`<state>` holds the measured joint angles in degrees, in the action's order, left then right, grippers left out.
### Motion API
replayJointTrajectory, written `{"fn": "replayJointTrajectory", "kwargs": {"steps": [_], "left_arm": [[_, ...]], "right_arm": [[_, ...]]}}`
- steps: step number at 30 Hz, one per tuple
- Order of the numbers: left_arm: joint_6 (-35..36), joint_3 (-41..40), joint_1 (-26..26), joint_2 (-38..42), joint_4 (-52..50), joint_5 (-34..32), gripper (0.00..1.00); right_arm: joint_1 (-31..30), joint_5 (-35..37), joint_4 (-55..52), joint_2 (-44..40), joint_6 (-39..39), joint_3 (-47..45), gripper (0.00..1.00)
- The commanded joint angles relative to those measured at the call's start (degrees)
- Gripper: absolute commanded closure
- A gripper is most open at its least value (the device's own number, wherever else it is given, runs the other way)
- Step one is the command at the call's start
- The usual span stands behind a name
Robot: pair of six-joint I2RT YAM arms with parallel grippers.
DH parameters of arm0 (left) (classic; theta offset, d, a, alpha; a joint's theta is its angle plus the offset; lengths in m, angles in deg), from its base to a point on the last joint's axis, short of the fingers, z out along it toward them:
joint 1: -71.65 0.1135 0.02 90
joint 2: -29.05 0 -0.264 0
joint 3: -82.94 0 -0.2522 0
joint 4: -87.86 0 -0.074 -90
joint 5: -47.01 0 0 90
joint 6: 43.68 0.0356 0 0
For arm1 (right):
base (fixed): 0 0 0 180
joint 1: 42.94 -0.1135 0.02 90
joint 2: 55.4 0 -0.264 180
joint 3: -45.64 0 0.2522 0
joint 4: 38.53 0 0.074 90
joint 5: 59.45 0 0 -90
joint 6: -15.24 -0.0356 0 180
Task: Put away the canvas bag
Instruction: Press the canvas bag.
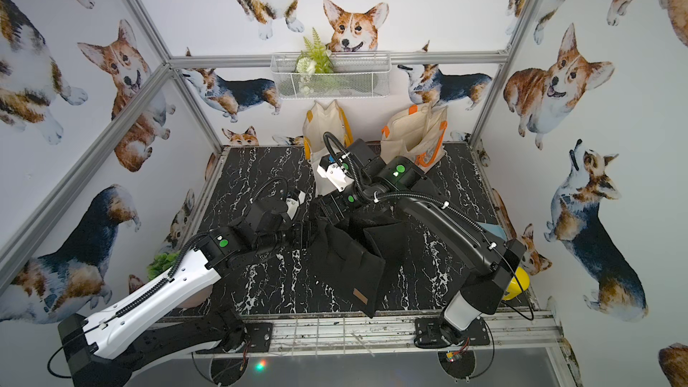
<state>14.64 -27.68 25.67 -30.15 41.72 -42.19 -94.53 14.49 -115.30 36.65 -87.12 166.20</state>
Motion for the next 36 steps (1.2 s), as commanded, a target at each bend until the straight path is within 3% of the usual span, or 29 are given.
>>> {"fn": "replayJointTrajectory", "kwargs": {"steps": [1,7,24,28,32,34,36], "left_arm": [[0.3,0.4,0.3,0.1,2.4,0.2,0.39],[0.2,-0.2,0.5,1.0,2.1,0.2,0.39],[0.4,-0.4,1.2,2.2,1.3,0.2,0.37],[1.0,-0.1,1.5,2.6,0.4,0.2,0.35],[1.8,0.2,1.9,3.3,-0.5,0.4,0.33],[2.2,0.5,2.2,4.1,-1.3,0.3,0.33],[2.8,0.9,2.7,5.1,-2.1,0.5,0.32]], "right_arm": [[-2.0,6.9,-5.2,1.8,2.4,1.6,0.14],[-4.1,12.0,-7.3,3.0,3.0,2.2,0.15],[-5.1,17.5,-9.1,3.9,2.9,2.4,0.33],[-5.3,16.2,-9.5,4.4,3.2,2.8,0.44],[-5.4,12.9,-9.2,4.3,3.5,2.4,0.49],[-5.3,11.9,-9.1,3.7,3.8,2.1,0.57],[-5.4,11.3,-9.0,2.8,4.2,1.8,0.75]]}}
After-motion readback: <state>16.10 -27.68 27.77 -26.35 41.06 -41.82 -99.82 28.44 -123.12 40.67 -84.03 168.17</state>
